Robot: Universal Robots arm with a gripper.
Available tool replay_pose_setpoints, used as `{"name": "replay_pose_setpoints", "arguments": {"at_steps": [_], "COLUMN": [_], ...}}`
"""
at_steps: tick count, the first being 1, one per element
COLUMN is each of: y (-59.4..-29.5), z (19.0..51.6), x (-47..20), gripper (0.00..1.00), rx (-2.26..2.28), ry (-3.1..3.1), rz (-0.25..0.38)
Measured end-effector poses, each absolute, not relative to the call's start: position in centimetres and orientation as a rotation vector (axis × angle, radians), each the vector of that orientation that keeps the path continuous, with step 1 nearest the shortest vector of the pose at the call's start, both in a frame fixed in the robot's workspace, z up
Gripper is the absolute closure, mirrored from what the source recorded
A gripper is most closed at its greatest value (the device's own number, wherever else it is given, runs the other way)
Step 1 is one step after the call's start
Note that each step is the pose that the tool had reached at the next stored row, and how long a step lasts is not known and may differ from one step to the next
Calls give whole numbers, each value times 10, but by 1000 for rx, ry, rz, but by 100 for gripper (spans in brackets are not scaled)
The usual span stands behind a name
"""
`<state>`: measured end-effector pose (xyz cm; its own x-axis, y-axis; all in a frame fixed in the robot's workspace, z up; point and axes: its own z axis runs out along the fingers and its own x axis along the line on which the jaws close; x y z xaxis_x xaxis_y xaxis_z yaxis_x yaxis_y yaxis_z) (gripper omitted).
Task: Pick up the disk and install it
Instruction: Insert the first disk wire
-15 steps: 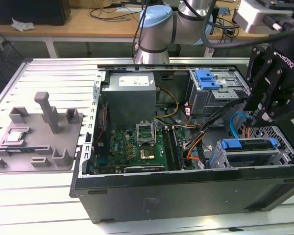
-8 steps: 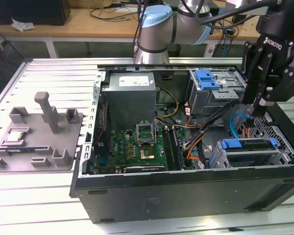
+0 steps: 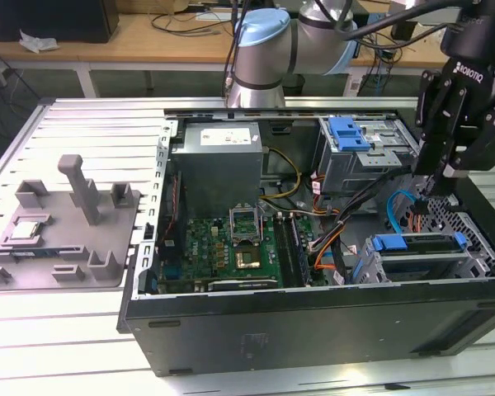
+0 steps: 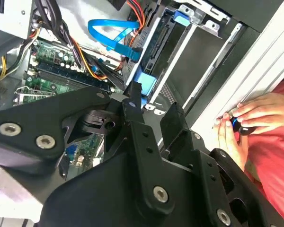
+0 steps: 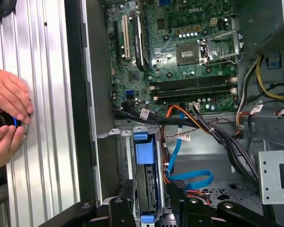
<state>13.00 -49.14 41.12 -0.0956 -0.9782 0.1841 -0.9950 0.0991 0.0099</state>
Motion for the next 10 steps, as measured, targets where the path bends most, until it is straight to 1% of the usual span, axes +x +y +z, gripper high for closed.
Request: {"name": "replay_pose_setpoints", "arguments": {"at_steps": [4, 7, 10], "y": [-487, -470, -464], "z": [411, 409, 405], "x": [136, 144, 166], "gripper": [56, 56, 56], "rx": [1961, 1925, 1876], "ry": [-2249, -2256, -2280], "rz": [181, 199, 198]}}
